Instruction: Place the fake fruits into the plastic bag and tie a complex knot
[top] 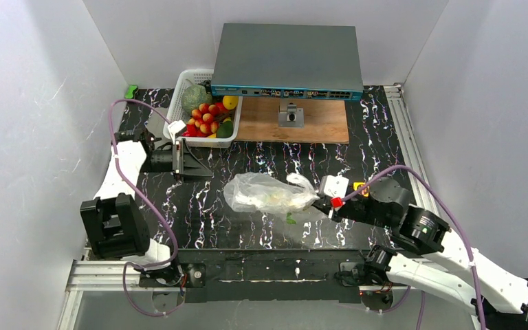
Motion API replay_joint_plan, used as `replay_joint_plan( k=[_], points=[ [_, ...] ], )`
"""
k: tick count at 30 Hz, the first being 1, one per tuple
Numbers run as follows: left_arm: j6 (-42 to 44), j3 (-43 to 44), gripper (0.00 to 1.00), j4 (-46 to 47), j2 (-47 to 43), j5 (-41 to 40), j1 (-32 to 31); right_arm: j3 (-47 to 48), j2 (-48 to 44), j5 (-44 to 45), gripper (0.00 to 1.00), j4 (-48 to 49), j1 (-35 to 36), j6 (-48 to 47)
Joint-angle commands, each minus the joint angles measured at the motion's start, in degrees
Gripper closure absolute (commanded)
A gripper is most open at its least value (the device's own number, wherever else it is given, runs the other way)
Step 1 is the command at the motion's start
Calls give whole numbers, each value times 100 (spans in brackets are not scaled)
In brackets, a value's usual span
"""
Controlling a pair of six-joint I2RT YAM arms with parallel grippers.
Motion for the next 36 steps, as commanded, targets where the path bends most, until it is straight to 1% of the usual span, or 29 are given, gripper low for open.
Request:
replay_joint_plan(
  k=[1, 2, 3, 4, 5, 6, 7, 8, 9, 12, 14, 16, 18, 21, 23, 26, 27, 29, 30, 31, 32, 33, 34, 35, 36],
  points=[
    [2207, 726, 38, -2195, -408, 274, 42, 141, 200, -349, 99, -251, -66, 334],
    [1802, 737, 22, -1525, -811, 97, 34, 143, 229, -459, 99, -249, -67, 414],
    [888, 629, 10, -618, -1236, -206, 30, 120, 233, -543, 99, -246, -67, 494],
    [-70, 413, 3, 415, -1709, -609, -13, 79, 234, -593, 99, -228, -67, 557],
    [-760, 216, 2, 1172, -2178, -1136, -158, 28, 212, -598, 99, -204, -71, 609],
    [-929, 146, 2, 1498, -2508, -1694, -409, -31, 184, -584, 99, -159, -82, 652],
    [-901, 152, 2, 1622, -2712, -2194, -718, -82, 167, -578, 99, -125, -114, 719],
    [-866, 205, 2, 1666, -2837, -2654, -1205, -106, 166, -606, 99, -116, -179, 813],
    [-782, 284, 2, 1685, -2918, -2887, -1522, -105, 173, -671, 99, -135, -260, 933],
    [-574, 320, 2, 2087, -3239, -3201, -2362, -74, 241, -1017, 99, -230, -534, 1328],
    [-62, 339, 2, 2209, -3281, -3580, -3090, -47, 288, -1169, 99, -236, -623, 1478],
    [426, 444, 2, 2217, -3128, -4316, -4020, -22, 350, -1297, 99, -158, -656, 1555],
    [820, 606, 2, 2265, -2872, -4741, -4682, 59, 473, -1417, 99, -141, -673, 1626],
    [934, 878, 2, 2564, -2398, -5528, -5646, 187, 689, -1574, 99, -102, -681, 1744],
    [1013, 832, 2, 2872, -2194, -6074, -6310, 268, 774, -1667, 99, -15, -695, 1845],
    [1133, 553, 2, 3137, -1986, -6675, -7090, 445, 878, -1823, 99, 8, -753, 1880],
    [1035, 401, 3, 3279, -1971, -6829, -7158, 509, 886, -1873, 99, -64, -786, 1881],
    [762, 103, 15, 3400, -1975, -7008, -7164, 605, 857, -1955, 99, -264, -841, 1880],
    [647, -68, 26, 3403, -2041, -7079, -7130, 630, 814, -1977, 99, -389, -873, 1880],
    [500, -236, 41, 3373, -2164, -7001, -6983, 643, 767, -1994, 99, -575, -914, 1881],
    [279, -387, 62, 3275, -2287, -6780, -6708, 660, 708, -1986, 99, -753, -957, 1879],
    [22, -516, 83, 3084, -2422, -6398, -6306, 680, 655, -1940, 99, -940, -1021, 1864],
    [-169, -648, 97, 2961, -2560, -5894, -5796, 727, 618, -1904, 99, -1170, -1110, 1806],
    [-230, -791, 100, 2714, -2734, -5368, -5274, 776, 593, -1858, 99, -1401, -1240, 1732],
    [-234, -944, 100, 2563, -2917, -4895, -4759, 826, 586, -1761, 99, -1568, -1387, 1691]
  ],
)
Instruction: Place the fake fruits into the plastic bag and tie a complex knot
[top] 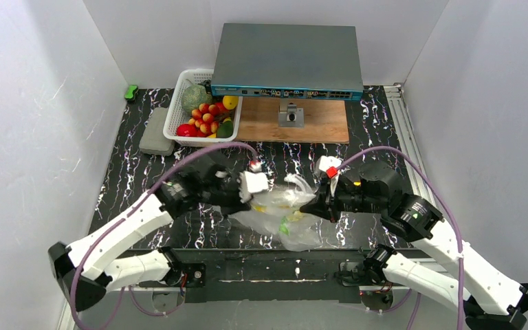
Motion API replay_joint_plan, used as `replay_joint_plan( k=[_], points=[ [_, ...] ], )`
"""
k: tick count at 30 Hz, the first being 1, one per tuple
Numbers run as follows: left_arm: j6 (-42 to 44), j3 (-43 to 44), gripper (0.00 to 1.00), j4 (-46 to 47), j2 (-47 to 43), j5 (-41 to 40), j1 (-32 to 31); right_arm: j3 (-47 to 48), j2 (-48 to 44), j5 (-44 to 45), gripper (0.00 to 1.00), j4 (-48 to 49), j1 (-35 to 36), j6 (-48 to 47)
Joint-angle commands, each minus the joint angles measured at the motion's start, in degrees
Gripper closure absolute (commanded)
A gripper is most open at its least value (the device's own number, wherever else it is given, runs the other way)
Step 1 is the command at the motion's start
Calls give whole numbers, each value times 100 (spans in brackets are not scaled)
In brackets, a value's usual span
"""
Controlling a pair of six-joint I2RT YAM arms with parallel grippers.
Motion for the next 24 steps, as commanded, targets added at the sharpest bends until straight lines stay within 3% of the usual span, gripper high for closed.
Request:
replay_joint_plan(
  k=[1, 3, 6, 8, 13, 18, 20, 22, 24],
  points=[
    [-528, -569, 100, -855, -913, 1549, 1926, 410, -154, 111, 98, -976, -559, -122],
    [-661, -825, 100, -943, -1271, 2108, 2367, 473, -133, 65, 82, -1078, -967, -198],
    [-1528, -993, 100, -617, -1472, 2604, 2495, 547, -22, -179, 31, -1001, -1355, -190],
    [-2133, -981, 100, -338, -1353, 2782, 2520, 621, 89, -261, 3, -983, -1402, -116],
    [-3458, -952, 100, 528, -1053, 3174, 2708, 457, 94, -697, 2, -1019, -1404, 245],
    [-4244, -946, 100, 1243, -803, 3470, 2726, -178, -110, -981, 2, -199, -1404, 605],
    [-4571, -909, 100, 1570, -593, 3732, 2732, -166, 226, -1219, 2, 362, -1323, 624],
    [-4587, -831, 100, 1630, -496, 3973, 2727, -149, 513, -910, 2, 497, -1240, 308],
    [-4604, -793, 100, 1534, -521, 4268, 2732, -355, 524, 163, 2, 638, -1246, 157]
  ],
)
